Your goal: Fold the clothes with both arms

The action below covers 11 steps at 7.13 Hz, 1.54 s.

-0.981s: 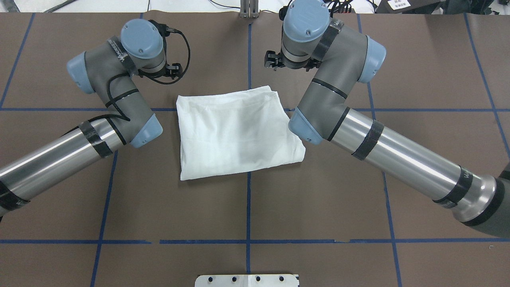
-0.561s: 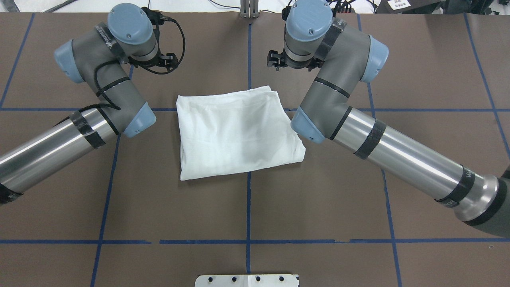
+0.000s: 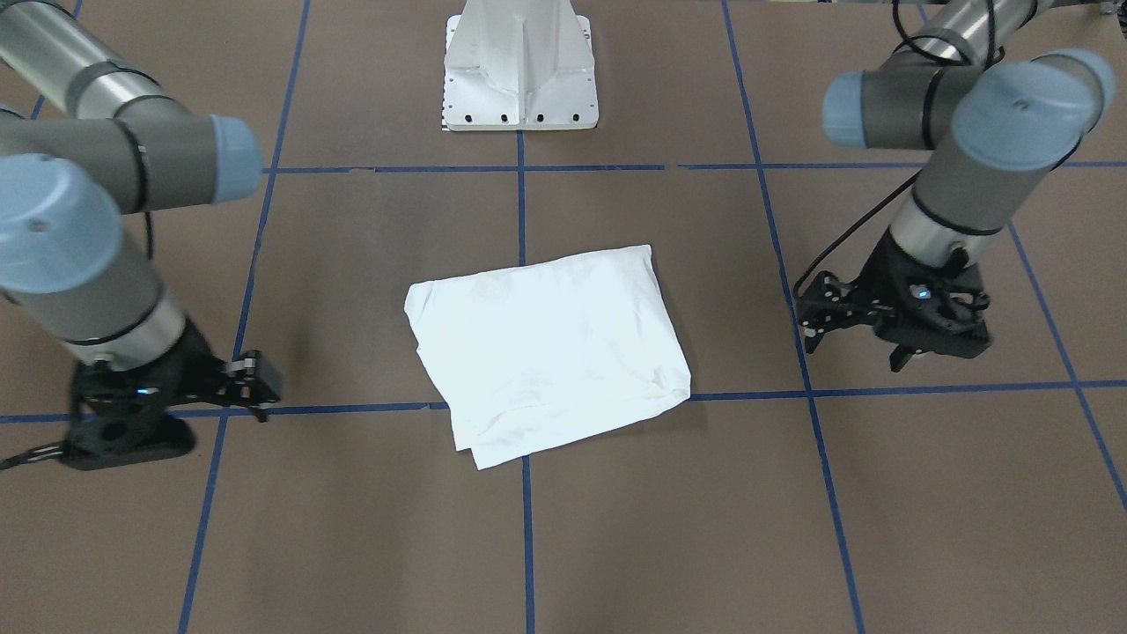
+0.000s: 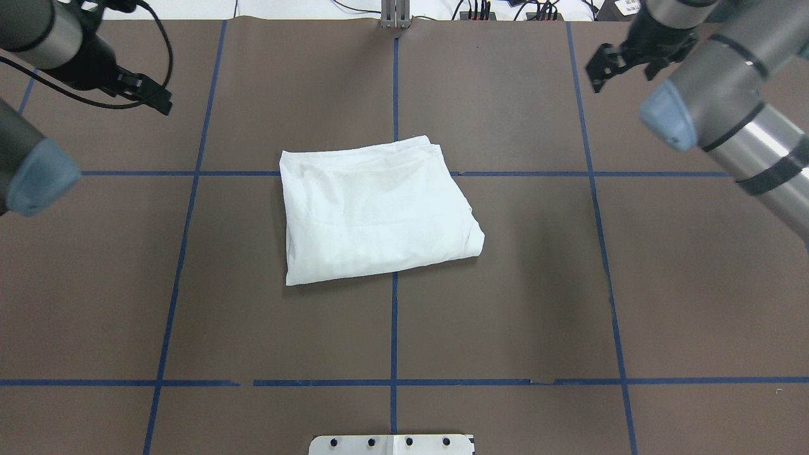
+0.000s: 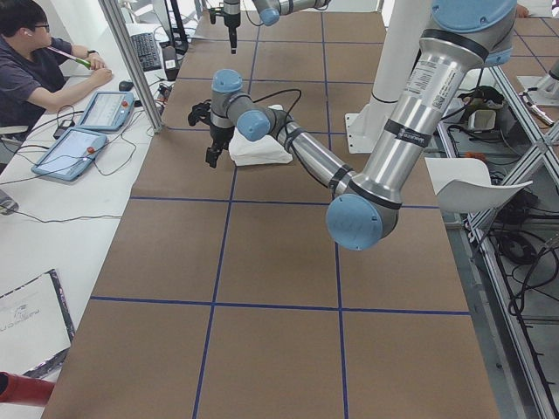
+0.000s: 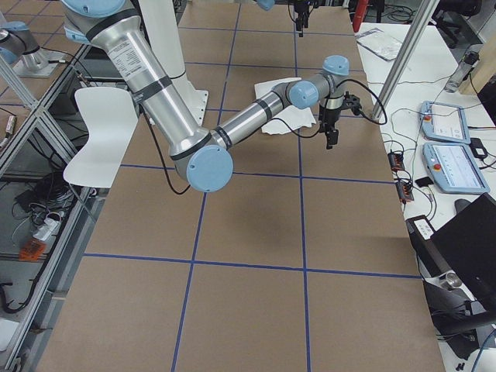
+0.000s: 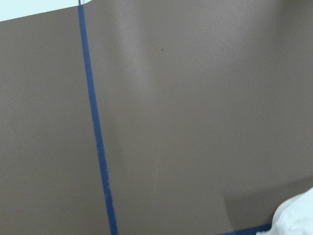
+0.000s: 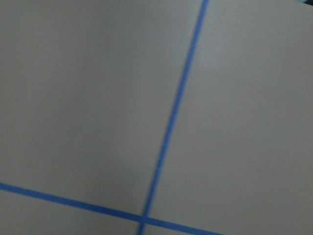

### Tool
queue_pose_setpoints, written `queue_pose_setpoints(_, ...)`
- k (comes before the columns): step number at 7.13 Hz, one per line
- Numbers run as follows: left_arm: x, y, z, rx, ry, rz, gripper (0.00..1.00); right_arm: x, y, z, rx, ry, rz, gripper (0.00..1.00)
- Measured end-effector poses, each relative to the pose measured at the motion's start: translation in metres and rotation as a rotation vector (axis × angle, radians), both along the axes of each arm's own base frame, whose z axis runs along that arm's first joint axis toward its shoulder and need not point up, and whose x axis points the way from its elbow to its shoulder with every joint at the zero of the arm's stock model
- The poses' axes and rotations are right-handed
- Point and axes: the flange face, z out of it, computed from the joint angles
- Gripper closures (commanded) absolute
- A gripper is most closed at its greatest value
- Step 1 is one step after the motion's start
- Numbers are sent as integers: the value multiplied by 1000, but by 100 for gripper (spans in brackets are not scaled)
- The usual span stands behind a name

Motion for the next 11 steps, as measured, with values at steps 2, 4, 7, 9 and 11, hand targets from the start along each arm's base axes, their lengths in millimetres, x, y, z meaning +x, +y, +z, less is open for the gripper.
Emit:
queue_pose_setpoints(2, -85, 8, 45, 68, -98, 71, 0, 135, 34, 117, 38, 0, -137, 0)
queue_pose_setpoints(4, -184, 36, 131, 40, -152, 91, 0, 232, 121, 219, -18, 2, -129, 0)
queue_pose_setpoints(7, -252, 95, 248, -147, -135, 33, 0, 288, 230, 292, -171, -4, -23, 0)
queue_pose_setpoints(9, -265, 129, 275, -187, -20, 26, 0, 296, 260, 285, -215, -9, 59, 0)
queue_pose_setpoints(11, -266, 145, 285, -181, 14, 24, 0, 297, 264, 275, -217, -9, 85, 0)
